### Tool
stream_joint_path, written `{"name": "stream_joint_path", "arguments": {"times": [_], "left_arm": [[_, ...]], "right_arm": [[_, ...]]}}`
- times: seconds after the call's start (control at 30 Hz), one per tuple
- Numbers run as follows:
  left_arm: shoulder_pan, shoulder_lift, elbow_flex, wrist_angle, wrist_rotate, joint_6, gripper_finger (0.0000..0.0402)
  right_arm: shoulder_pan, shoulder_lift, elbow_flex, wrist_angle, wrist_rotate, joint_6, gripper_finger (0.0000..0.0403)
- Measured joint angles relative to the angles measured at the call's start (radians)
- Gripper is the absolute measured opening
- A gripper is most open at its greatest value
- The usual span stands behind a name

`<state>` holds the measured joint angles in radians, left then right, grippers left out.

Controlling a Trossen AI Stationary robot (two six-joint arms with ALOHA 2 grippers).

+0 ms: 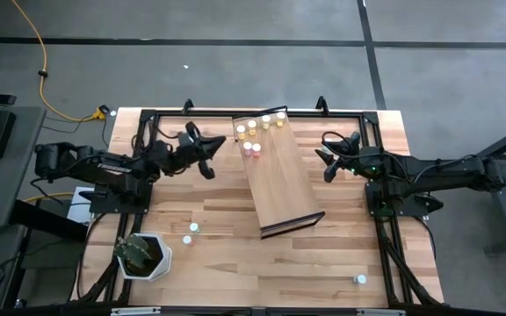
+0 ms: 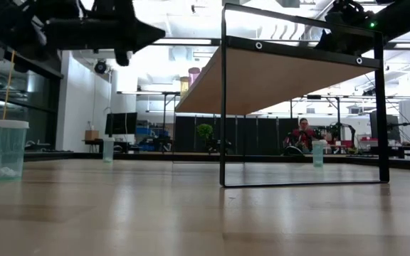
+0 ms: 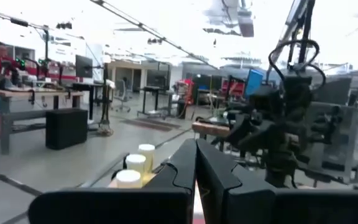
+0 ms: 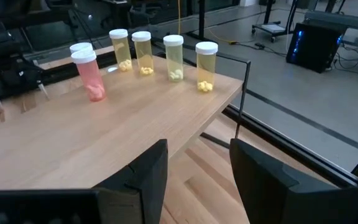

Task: Pick and place medicine bottles onto shelf by color
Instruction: Put the blue pill bottle on the shelf

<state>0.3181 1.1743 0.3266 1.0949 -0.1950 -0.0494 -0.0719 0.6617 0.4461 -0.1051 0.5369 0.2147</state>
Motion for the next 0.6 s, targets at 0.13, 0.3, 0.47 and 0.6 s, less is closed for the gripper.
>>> {"name": "stream_joint_path", "arguments": {"times": [0.13, 0.3, 0.47, 0.6], "left_arm": [[0.004, -0.054, -0.003, -0.064, 0.001, 0.000, 0.0000], [0.004, -0.081, -0.003, -0.115, 0.001, -0.001, 0.0000], [0.004, -0.081, -0.003, -0.129, 0.001, -0.001, 0.0000], [0.004, -0.081, -0.003, -0.168, -0.039, 0.001, 0.0003]], "right_arm": [[0.000, 0.000, 0.000, 0.001, 0.000, 0.006, 0.0165], [0.000, 0.000, 0.000, 0.001, 0.008, 0.005, 0.0165], [0.000, 0.000, 0.000, 0.001, 0.011, 0.002, 0.0165], [0.000, 0.000, 0.000, 0.001, 0.012, -0.009, 0.0165]]}}
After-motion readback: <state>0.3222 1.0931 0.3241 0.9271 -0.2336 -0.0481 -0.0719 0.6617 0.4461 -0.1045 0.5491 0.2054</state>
